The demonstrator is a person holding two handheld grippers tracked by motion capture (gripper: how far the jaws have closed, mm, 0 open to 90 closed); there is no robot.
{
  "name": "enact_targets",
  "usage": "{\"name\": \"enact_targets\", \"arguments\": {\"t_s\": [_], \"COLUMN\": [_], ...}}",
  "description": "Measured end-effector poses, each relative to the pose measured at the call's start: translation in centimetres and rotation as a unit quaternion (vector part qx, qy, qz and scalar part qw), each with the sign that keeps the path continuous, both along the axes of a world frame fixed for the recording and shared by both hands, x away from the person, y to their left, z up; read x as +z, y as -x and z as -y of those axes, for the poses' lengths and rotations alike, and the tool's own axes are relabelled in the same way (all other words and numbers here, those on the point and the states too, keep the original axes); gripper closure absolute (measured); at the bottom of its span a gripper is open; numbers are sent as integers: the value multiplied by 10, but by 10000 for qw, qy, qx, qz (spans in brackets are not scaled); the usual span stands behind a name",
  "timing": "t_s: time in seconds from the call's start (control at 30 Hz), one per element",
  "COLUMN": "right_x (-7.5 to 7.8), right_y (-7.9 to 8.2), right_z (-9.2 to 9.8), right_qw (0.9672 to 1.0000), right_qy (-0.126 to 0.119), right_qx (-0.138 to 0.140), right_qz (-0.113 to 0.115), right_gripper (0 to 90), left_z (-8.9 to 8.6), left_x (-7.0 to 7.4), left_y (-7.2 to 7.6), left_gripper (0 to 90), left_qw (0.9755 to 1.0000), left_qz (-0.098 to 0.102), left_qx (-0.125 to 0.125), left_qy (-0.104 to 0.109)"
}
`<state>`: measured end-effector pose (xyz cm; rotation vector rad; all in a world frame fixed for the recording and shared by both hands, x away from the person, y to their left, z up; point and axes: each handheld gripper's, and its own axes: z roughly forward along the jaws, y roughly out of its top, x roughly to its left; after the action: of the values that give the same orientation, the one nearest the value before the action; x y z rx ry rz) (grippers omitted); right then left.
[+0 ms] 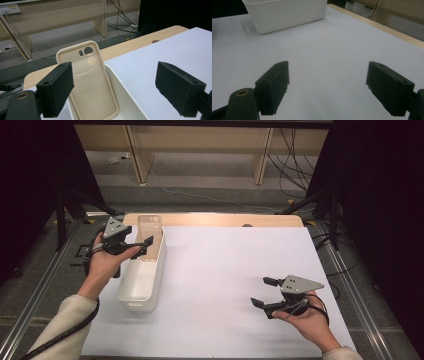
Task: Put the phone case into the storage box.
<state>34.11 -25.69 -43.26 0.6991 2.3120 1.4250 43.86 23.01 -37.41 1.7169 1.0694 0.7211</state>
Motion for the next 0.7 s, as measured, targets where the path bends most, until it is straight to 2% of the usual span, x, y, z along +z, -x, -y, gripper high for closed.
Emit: {"name": "enact_targets", "arguments": {"t_s": [0.4, 0.7], "right_x": [0, 0], "right_y": [0, 0], "right_z": [0, 0], "right_qw": [10000, 10000], "right_qy": [11, 20], "right_qx": [-3, -6], "right_qz": [1, -2], "right_gripper": [199, 199], "left_z": [5, 10], "left_x": [2, 0], "left_y": [15, 24], "left_gripper": [150, 150], "left_qw": [9998, 9994], "left_qz": [88, 56], "left_qx": [-167, -315], "left_qy": [61, 127]}}
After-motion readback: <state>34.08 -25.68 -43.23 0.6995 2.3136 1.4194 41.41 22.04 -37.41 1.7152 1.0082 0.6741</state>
